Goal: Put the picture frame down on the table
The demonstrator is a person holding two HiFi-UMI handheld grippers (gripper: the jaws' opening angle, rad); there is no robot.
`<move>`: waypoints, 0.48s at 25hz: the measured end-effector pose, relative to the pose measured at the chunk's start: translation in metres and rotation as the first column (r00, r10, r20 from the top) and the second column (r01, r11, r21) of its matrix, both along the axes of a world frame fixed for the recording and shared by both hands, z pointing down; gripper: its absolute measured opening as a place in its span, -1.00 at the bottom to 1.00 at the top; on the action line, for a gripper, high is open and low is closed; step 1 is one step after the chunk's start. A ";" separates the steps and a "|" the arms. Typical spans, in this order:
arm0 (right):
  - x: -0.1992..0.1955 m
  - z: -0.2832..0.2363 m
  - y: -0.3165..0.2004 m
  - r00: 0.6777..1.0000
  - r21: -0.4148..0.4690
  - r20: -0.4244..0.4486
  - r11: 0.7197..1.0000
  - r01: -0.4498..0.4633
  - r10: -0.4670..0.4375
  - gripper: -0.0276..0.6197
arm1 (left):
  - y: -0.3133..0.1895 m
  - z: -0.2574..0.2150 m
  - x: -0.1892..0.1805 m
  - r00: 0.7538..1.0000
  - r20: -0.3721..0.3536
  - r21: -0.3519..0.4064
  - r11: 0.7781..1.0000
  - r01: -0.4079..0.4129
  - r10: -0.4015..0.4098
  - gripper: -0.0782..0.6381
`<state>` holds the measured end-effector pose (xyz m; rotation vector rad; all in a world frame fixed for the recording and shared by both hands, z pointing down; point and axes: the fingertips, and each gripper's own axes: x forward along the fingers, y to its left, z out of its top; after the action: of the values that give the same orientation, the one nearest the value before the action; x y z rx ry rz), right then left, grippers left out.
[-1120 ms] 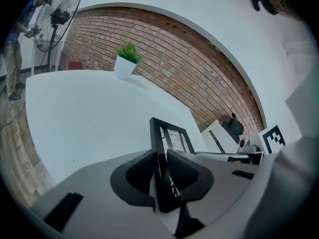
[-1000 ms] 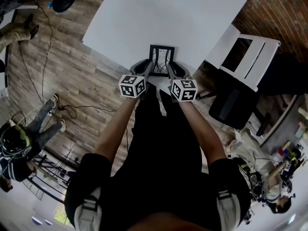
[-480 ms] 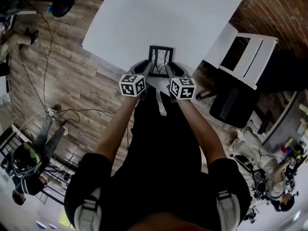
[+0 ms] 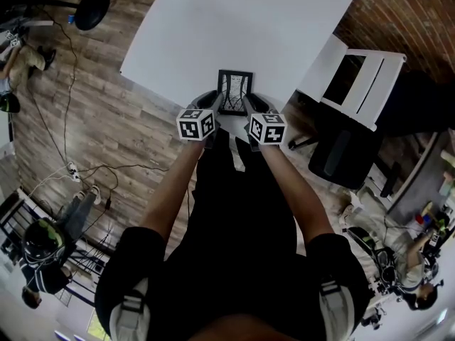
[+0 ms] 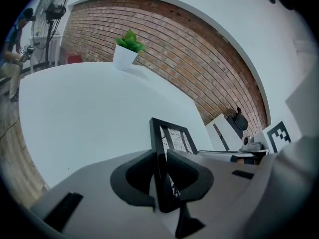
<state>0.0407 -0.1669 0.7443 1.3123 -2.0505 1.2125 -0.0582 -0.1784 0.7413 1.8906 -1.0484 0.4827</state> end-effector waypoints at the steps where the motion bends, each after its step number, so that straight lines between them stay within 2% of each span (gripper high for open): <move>1: 0.000 0.000 0.000 1.000 -0.002 0.001 1.000 -0.003 0.003 -0.66 | 0.000 0.001 0.001 1.000 0.005 -0.010 1.000 -0.005 0.005 -0.57; 12: 0.000 0.000 0.001 1.000 -0.017 -0.002 1.000 -0.012 0.012 -0.65 | 0.001 0.001 -0.001 1.000 -0.019 -0.048 0.999 -0.010 0.009 -0.57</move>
<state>0.0404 -0.1660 0.7445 1.3191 -2.0293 1.2314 -0.0588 -0.1772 0.7420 1.8555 -1.0072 0.4908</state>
